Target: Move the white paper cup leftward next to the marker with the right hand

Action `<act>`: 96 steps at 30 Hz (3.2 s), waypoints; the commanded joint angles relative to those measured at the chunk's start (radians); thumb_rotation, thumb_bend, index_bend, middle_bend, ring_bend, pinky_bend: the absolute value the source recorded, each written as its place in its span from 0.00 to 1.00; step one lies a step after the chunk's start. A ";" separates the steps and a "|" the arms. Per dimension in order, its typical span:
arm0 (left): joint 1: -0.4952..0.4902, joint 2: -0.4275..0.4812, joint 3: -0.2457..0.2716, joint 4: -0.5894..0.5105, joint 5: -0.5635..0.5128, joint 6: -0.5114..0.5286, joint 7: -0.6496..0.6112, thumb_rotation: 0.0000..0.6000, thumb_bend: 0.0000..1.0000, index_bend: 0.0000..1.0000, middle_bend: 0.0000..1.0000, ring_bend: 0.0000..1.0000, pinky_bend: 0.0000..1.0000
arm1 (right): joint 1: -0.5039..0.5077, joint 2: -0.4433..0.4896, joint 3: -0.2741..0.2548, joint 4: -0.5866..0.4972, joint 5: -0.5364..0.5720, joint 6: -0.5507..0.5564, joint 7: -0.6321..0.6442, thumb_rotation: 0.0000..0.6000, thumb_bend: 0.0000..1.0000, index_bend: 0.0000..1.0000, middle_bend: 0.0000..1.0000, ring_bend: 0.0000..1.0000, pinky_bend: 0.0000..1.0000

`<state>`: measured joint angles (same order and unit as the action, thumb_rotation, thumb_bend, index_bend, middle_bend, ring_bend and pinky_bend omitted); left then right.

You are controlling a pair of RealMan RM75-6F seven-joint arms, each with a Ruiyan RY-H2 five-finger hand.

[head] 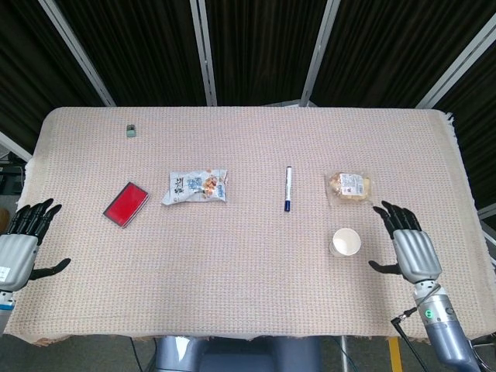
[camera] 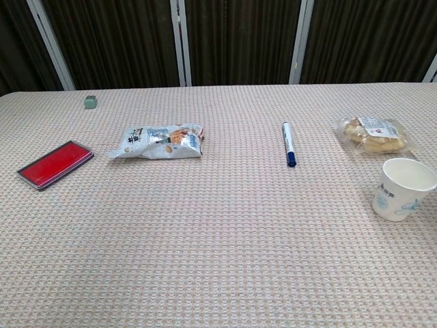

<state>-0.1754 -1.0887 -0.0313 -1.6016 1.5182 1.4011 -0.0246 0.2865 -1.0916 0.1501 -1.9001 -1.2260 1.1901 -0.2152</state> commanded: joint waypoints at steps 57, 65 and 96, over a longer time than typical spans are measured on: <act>-0.006 0.003 0.002 -0.001 -0.004 -0.008 -0.005 1.00 0.11 0.00 0.00 0.00 0.00 | 0.259 -0.182 -0.029 0.094 0.418 -0.113 -0.249 1.00 0.12 0.36 0.00 0.00 0.00; -0.007 0.003 0.002 -0.001 -0.004 -0.008 -0.005 1.00 0.11 0.00 0.00 0.00 0.00 | 0.261 -0.190 -0.036 0.092 0.421 -0.103 -0.254 1.00 0.20 0.48 0.01 0.00 0.00; -0.007 0.002 0.002 -0.001 -0.006 -0.007 -0.003 1.00 0.11 0.00 0.00 0.00 0.00 | 0.259 -0.358 0.044 0.247 0.384 -0.082 -0.046 1.00 0.19 0.48 0.04 0.00 0.00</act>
<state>-0.1822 -1.0867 -0.0295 -1.6024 1.5126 1.3937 -0.0276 0.5419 -1.4395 0.1958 -1.6637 -0.8479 1.1036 -0.2523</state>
